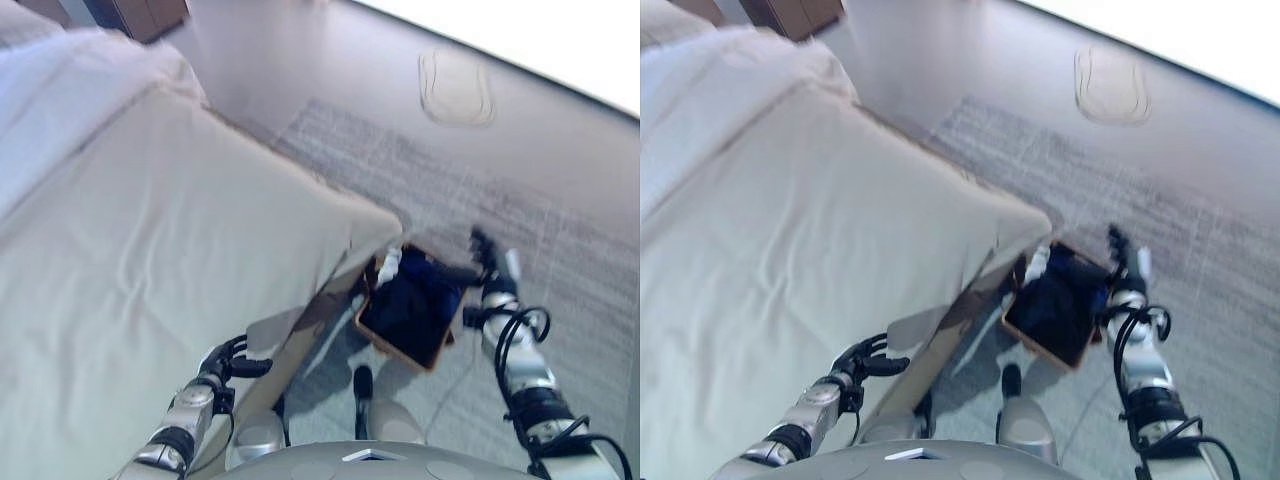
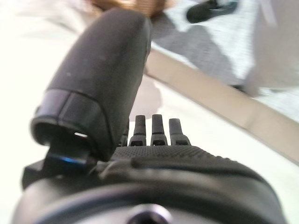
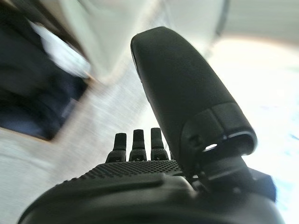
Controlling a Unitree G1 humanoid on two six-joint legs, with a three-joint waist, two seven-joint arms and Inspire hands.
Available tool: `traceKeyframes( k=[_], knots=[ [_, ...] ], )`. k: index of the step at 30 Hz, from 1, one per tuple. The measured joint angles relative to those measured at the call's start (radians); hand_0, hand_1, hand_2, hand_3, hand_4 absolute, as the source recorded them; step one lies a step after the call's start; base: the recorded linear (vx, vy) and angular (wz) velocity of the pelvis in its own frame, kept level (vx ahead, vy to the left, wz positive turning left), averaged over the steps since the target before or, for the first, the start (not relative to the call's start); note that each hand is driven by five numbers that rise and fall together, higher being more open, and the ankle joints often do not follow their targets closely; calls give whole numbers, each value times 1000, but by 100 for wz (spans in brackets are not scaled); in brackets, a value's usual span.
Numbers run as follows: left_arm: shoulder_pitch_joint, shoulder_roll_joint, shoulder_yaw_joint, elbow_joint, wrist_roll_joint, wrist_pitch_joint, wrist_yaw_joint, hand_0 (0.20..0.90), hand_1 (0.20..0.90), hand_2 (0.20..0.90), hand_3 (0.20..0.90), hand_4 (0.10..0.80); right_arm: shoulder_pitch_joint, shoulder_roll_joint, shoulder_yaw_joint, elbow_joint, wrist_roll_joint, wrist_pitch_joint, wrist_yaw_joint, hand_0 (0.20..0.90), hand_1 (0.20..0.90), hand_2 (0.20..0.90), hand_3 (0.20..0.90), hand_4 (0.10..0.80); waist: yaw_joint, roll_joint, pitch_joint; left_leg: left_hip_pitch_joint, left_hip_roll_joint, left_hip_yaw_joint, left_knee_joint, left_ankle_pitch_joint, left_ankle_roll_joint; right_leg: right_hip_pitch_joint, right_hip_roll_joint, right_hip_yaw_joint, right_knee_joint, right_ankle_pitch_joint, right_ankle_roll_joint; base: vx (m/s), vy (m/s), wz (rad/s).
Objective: Pick up the clothes from the bed and place them into the basket
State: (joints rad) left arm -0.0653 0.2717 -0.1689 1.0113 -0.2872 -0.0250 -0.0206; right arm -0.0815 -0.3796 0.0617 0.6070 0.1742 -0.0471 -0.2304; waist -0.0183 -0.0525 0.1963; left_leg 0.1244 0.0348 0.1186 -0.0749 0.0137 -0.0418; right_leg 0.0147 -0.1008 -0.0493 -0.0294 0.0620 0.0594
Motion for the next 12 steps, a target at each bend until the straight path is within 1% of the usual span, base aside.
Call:
traceKeyframes(
  k=[1,2,3,4,6,8,10,12],
  knots=[
    [3,-1,15,2,-9,0,-7,900,900,900,900,800,-1,14,2,38,0,1,16,900,900,900,900,800,0,-2,-3,12,0,-2,-4,0,0,15,0,-4,-7,0,0,56,39,17],
    [11,0,36,6,-38,0,-26,900,900,900,900,800,18,48,18,150,2,6,53,900,900,900,900,800,2,-4,-27,26,0,-12,-7,0,0,40,-1,-17,-21,0,0,57,30,18],
    [12,1,40,8,-46,-1,-30,900,900,900,900,800,26,59,24,190,1,9,66,900,900,900,900,800,3,-5,-39,28,0,-16,-11,0,0,45,-1,-21,-27,-1,1,78,49,23],
    [11,1,57,32,-76,-1,-46,900,900,900,900,800,41,84,35,294,0,21,108,900,900,900,900,800,13,-6,-58,32,0,-24,-14,0,0,58,-2,-29,-38,-2,3,74,47,21],
    [10,2,80,58,-117,-1,-69,900,900,900,900,800,57,115,36,430,-32,31,164,900,900,900,900,800,17,-4,-61,52,-1,-42,-14,-1,0,100,-7,-50,-59,-2,3,72,38,26],
    [27,3,101,85,-130,0,-84,900,900,900,900,800,81,125,46,499,-44,46,211,900,900,900,900,800,21,2,-73,56,-1,-51,-15,-1,0,112,-8,-61,-62,-4,5,48,21,20],
    [42,5,101,107,-130,0,-93,900,900,900,900,800,94,129,46,531,-34,56,235,900,900,900,900,800,20,6,-81,56,-1,-61,-17,-1,0,117,-9,-72,-62,-5,6,24,24,15],
    [78,4,106,133,-129,0,-107,900,900,900,900,800,112,132,33,564,-15,60,273,900,900,900,900,800,20,11,-100,54,0,-66,-18,-2,0,117,-9,-75,-62,-6,7,-3,18,7]
  ],
)
